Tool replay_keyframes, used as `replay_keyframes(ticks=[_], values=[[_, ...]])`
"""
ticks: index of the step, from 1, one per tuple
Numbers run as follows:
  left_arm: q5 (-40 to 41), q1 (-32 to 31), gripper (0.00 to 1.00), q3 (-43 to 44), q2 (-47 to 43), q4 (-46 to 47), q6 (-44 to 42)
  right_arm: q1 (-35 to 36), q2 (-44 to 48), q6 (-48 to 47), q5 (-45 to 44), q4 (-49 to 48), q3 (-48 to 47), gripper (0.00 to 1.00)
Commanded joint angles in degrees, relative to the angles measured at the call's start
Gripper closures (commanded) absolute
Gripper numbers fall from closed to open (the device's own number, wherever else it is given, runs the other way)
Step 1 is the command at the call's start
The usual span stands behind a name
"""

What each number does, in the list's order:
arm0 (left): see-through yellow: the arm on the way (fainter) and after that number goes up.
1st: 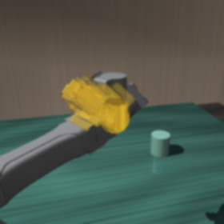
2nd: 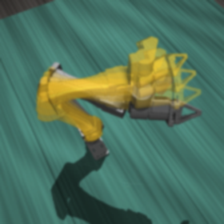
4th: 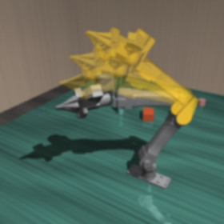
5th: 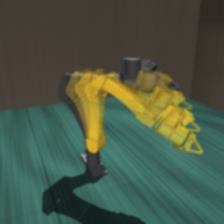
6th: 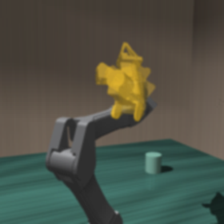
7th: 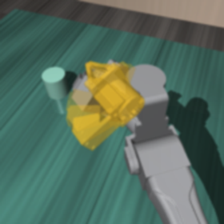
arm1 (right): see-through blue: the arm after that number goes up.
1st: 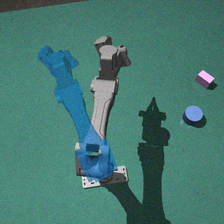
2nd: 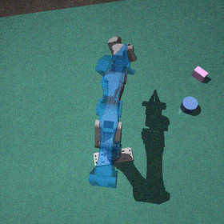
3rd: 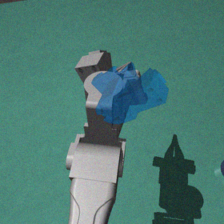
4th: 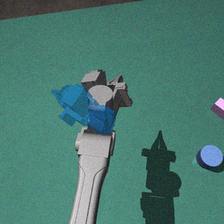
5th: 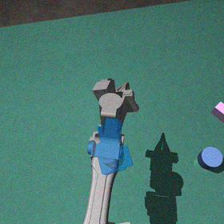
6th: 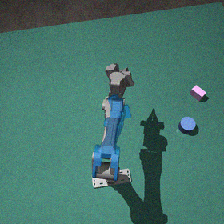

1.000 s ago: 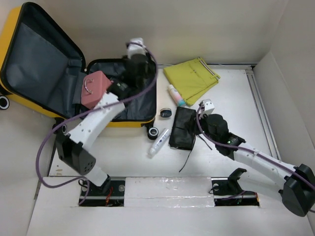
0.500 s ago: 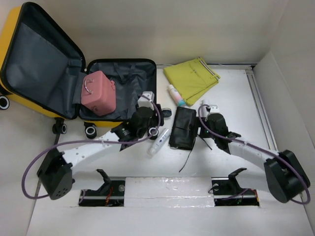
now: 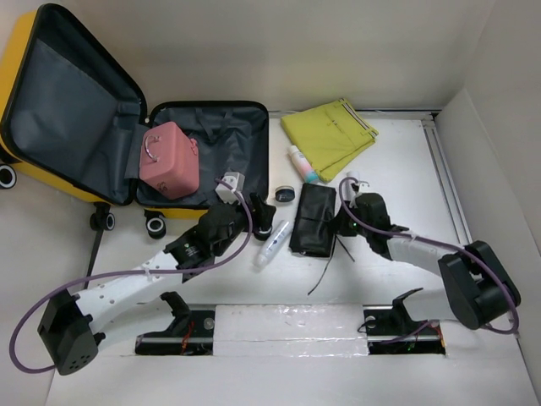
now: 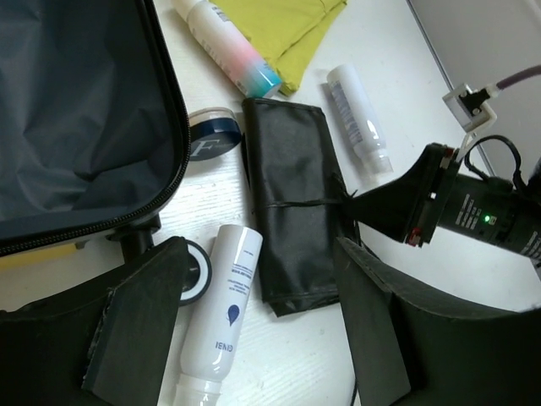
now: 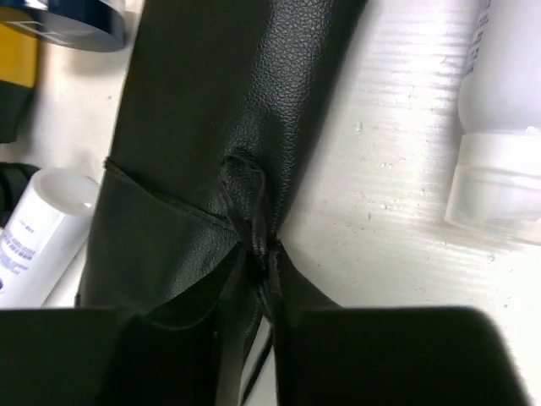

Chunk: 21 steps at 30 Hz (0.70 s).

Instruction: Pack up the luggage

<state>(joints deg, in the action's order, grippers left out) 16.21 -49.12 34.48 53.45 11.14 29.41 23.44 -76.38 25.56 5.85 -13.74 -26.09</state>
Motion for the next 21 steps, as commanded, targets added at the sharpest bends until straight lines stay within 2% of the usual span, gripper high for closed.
replay_keyframes(ticks=[1,4,5,10,13,17,21], values=[[-2.66,-0.18,0.35,-0.29,-0.19,0.38,-1.19,-1.90,2.72,0.19,1.79,-4.28,0.42,0.84],[-3.29,-0.18,0.34,-1.34,0.42,-0.32,-1.20,-1.91,4.12,0.19,1.80,-4.28,0.95,0.92],[-3.90,-0.18,0.34,-1.34,0.43,-0.33,-1.20,-1.91,4.92,0.19,1.80,-4.28,1.56,1.00],[-5.13,-0.18,0.34,-2.93,0.43,-0.85,-0.59,-1.91,10.36,-0.34,1.80,0.37,2.09,1.00],[-5.13,-0.18,0.34,-3.45,-0.18,-1.38,-0.58,-1.13,18.52,-0.86,2.68,5.80,0.17,1.00],[-4.61,-0.18,0.34,-3.98,-3.26,-2.00,1.26,0.72,27.68,-3.76,0.66,14.87,-9.12,1.00],[-0.48,-0.18,0.34,-2.14,-9.57,-3.48,2.58,2.39,26.21,-5.87,3.81,16.64,-18.78,1.00]])
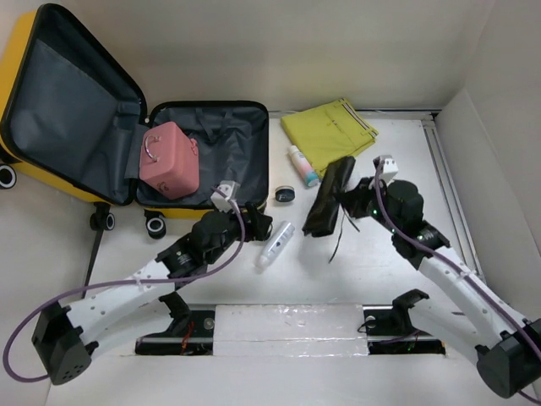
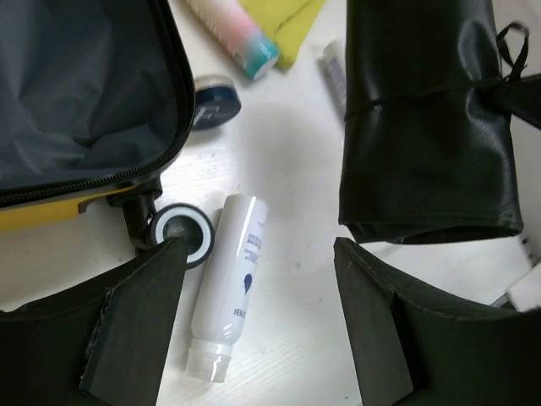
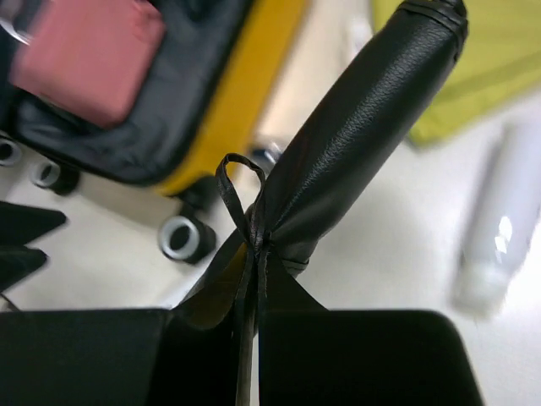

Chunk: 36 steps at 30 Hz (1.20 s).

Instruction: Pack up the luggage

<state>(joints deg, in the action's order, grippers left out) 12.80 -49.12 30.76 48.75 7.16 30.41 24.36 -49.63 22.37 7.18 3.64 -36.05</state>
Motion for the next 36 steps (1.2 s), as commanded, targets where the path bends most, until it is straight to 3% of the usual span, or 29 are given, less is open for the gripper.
replay_keyframes(ticks=[1,7,12,14,15,19,21,23,29,31,36], values=[[3.81,-0.18,0.34,1.58,-6.11,0.49,2.19,2.09,-3.95,-3.21,3.27,-0.74,-10.95,1.00],[12.07,-0.18,0.34,2.81,-16.12,-2.06,4.30,8.94,-20.75,-4.27,6.97,-9.34,-30.60,1.00],[16.55,-0.18,0.34,4.12,-21.51,-6.71,4.83,11.40,-41.02,-0.60,11.62,-14.52,-48.12,1.00],[16.56,-0.18,0.34,4.13,-22.21,-7.33,4.83,12.11,-46.76,1.44,11.63,-18.57,-55.30,0.81],[15.78,-0.18,0.35,4.13,-21.25,-7.86,4.83,12.64,-52.88,1.45,11.63,-18.58,-58.49,0.60],[12.26,-0.18,0.35,4.13,-16.51,-7.86,4.83,10.36,-66.61,2.15,16.36,-10.79,-78.08,0.30],[10.41,-0.18,0.35,2.56,-13.35,-5.85,4.83,8.70,-67.62,2.15,16.90,-4.97,-81.36,0.23],[7.78,-0.18,0.34,1.50,-10.71,-2.86,4.13,7.64,-63.16,-0.21,15.16,-4.44,-76.91,0.22],[-2.33,-0.97,0.25,-0.27,3.96,2.76,-0.52,6.58,-41.57,-5.05,4.96,-10.40,-44.41,0.27],[-1.82,-2.81,0.25,0.43,7.57,2.77,-1.67,6.58,-36.53,-5.06,2.07,-11.64,-34.15,0.29],[0.21,-8.71,0.24,2.63,17.86,1.53,-2.90,7.11,-22.22,-7.33,-2.34,-13.13,-18.72,0.32]])
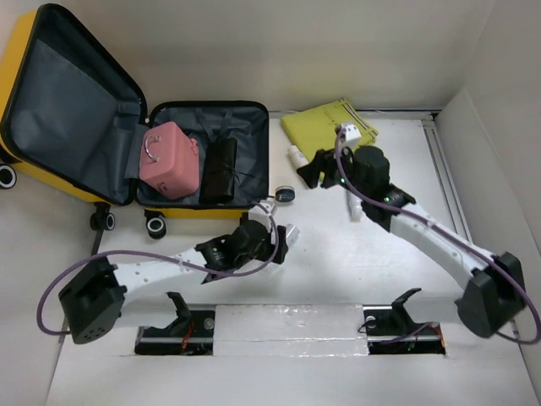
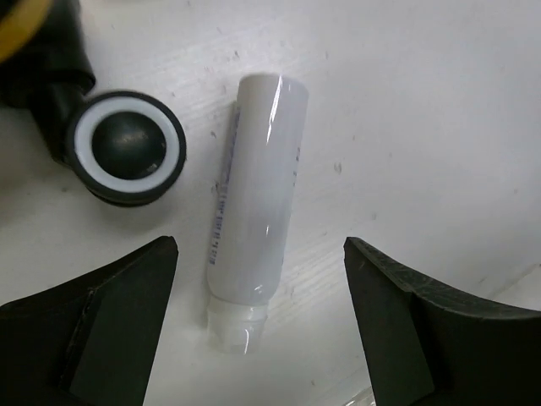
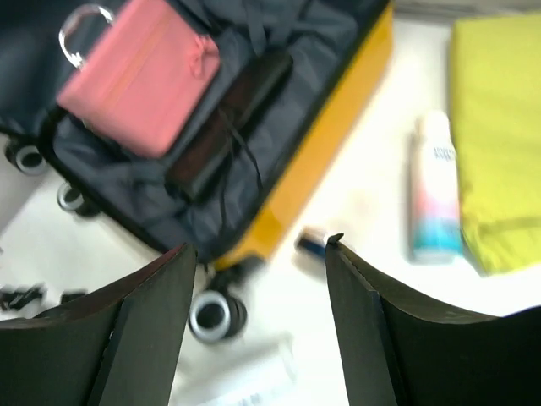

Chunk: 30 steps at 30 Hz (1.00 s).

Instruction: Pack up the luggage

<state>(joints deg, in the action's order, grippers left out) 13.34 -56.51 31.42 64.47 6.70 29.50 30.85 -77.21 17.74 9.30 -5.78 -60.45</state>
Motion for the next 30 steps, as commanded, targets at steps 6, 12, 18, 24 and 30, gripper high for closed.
replay_keyframes(ticks=[6,12,18,24,30], values=[[-2.71,-1.32,0.24,2.59,9.60,5.60,-3.39,-0.61,15.50,-3.41,-6.40,-1.95,17.18,0.32],[-0.60,-3.42,0.27,6.89,19.36,4.73,-4.54,-1.85,19.55,-3.41,-5.87,-0.81,19.57,0.32],[2.56,-5.63,0.76,9.10,21.58,3.50,-3.84,-2.90,20.60,-2.88,-5.87,0.50,19.58,0.32],[6.42,-5.63,0.95,16.29,13.87,1.39,-3.30,-3.43,24.20,-2.88,-5.87,1.65,20.72,0.32],[14.15,2.27,0.94,25.08,9.89,0.42,-0.15,-3.43,26.76,-2.88,-5.87,3.58,21.86,0.32]])
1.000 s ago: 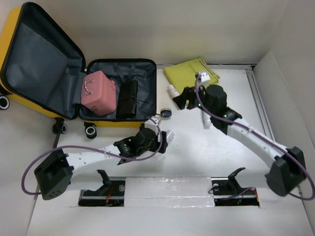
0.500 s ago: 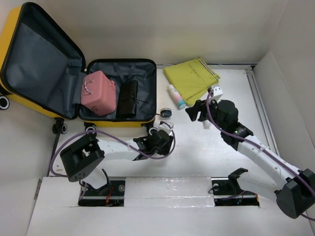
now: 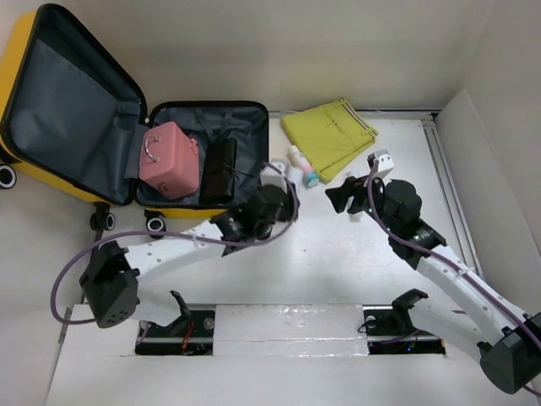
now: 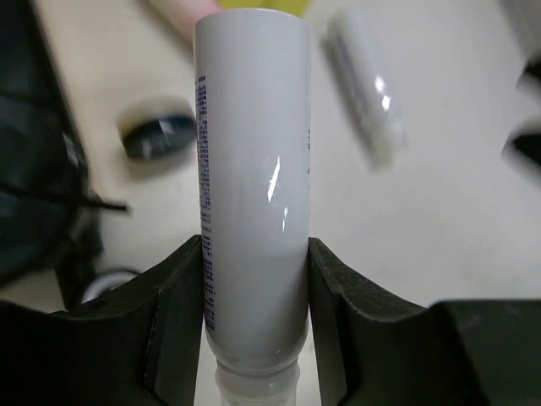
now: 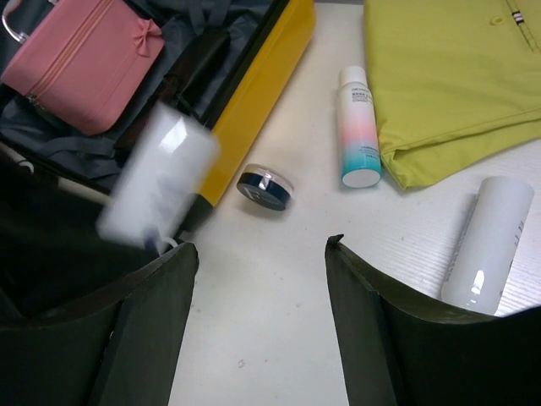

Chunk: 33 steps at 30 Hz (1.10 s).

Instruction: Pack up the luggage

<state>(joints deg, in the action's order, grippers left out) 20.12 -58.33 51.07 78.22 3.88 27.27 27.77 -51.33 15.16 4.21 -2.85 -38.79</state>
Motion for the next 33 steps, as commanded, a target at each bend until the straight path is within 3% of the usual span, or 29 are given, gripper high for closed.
replay_keyframes(ticks=[1,4,12,17,21,26,29,31,33], values=[[7.39,7.84,0.94,5.97,-3.86,3.24,2.09,-0.35,0.88,-0.83,-0.78,1.18,0.20,0.32],[4.32,15.05,0.91,7.98,-3.25,4.56,2.09,-0.35,1.41,-0.83,0.53,1.18,0.20,0.32],[3.96,23.78,0.84,13.97,6.76,1.22,-0.45,0.18,2.46,-0.83,0.54,2.41,1.26,0.32],[1.95,24.58,0.34,17.22,13.63,-1.86,-0.46,0.80,2.46,-0.83,-0.77,2.41,1.26,0.32],[2.28,24.58,0.20,13.02,11.71,0.78,0.77,1.32,1.94,-0.14,-6.03,2.41,2.48,0.32],[2.12,24.58,0.20,11.25,6.78,2.79,0.77,-0.25,-2.09,4.16,-16.32,3.82,2.49,0.32],[0.72,23.87,0.20,7.56,3.27,5.09,0.77,-3.50,-6.06,5.23,-21.86,2.59,2.49,0.24],[-0.77,22.38,0.20,5.98,1.95,6.58,1.30,-6.91,-11.93,5.23,-24.41,2.07,0.82,0.13],[-2.71,21.67,0.20,3.96,0.54,7.98,1.82,-10.09,-19.72,5.23,-22.86,2.06,-2.51,0.12]])
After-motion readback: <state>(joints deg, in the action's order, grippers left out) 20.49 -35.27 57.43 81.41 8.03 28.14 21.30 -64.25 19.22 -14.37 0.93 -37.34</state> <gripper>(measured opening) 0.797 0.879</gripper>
